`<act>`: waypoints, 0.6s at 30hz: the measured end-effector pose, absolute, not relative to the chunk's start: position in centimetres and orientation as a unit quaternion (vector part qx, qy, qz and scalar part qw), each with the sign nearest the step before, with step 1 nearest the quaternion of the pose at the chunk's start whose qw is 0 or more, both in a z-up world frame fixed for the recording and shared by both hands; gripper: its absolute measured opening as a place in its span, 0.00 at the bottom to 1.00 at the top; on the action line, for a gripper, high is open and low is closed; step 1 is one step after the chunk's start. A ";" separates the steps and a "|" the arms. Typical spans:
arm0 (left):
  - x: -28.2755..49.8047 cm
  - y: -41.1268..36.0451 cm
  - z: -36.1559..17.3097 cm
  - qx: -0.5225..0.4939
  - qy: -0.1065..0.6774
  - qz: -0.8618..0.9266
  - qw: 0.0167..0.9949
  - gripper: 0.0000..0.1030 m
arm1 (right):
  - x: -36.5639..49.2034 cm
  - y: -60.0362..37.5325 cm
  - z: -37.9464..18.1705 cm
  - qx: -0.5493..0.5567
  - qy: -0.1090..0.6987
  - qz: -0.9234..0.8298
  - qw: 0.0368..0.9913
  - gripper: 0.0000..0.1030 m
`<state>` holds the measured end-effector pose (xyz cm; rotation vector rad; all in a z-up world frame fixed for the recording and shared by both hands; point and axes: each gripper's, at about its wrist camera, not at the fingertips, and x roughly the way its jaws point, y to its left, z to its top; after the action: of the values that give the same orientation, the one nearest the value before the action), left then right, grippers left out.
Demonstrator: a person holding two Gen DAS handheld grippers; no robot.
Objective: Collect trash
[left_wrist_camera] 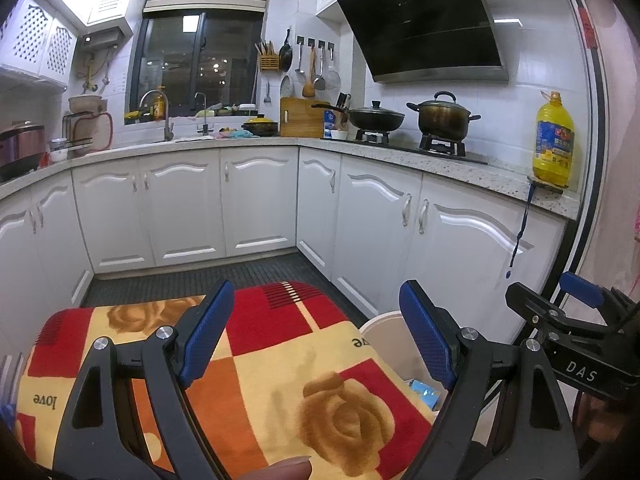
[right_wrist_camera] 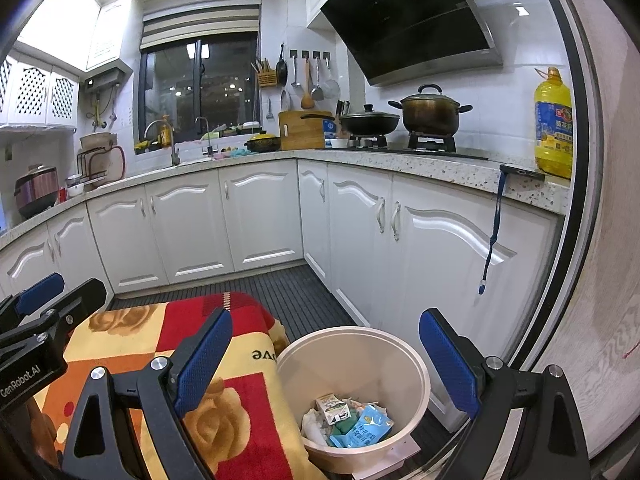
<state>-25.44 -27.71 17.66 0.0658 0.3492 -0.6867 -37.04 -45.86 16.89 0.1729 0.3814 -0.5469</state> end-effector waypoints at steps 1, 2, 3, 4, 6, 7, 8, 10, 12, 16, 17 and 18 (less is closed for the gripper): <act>-25.4 -27.7 17.6 0.032 0.171 -0.334 0.926 0.82 | -37.0 -45.9 16.9 0.084 0.187 -0.267 0.942 0.90; -25.3 -27.7 17.6 0.032 0.172 -0.333 0.926 0.82 | -37.0 -45.9 16.8 0.083 0.187 -0.267 0.942 0.90; -25.3 -27.6 17.7 0.031 0.172 -0.333 0.927 0.82 | -37.0 -45.9 16.8 0.083 0.188 -0.267 0.941 0.90; -25.2 -27.5 17.6 0.031 0.173 -0.332 0.927 0.82 | -37.0 -45.9 16.8 0.084 0.188 -0.267 0.942 0.90; -25.1 -27.4 17.6 0.029 0.173 -0.330 0.928 0.82 | -37.0 -45.9 16.8 0.084 0.189 -0.266 0.942 0.90; -25.1 -27.3 17.6 0.030 0.174 -0.329 0.928 0.82 | -37.0 -46.0 16.7 0.084 0.189 -0.266 0.942 0.90; -25.0 -27.3 17.6 0.030 0.174 -0.329 0.928 0.82 | -37.0 -46.0 16.7 0.083 0.190 -0.266 0.942 0.90; -25.0 -27.2 17.6 0.030 0.174 -0.327 0.928 0.82 | -36.8 -46.1 16.7 0.082 0.192 -0.264 0.942 0.90; -24.9 -27.1 17.7 0.030 0.175 -0.327 0.928 0.82 | -36.7 -46.2 16.6 0.081 0.193 -0.263 0.942 0.90; -24.9 -27.1 17.7 0.031 0.174 -0.328 0.928 0.82 | -36.7 -46.4 16.5 0.080 0.194 -0.262 0.942 0.90; -24.9 -27.1 17.7 0.032 0.174 -0.328 0.928 0.82 | -36.7 -46.4 16.5 0.080 0.193 -0.262 0.942 0.90; -24.9 -27.1 17.7 0.032 0.174 -0.327 0.928 0.82 | -36.6 -46.4 16.5 0.080 0.193 -0.262 0.942 0.90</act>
<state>-24.86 -27.13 17.67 0.0651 0.3572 -0.6710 -36.65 -46.37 16.49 0.1639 0.3944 -0.5345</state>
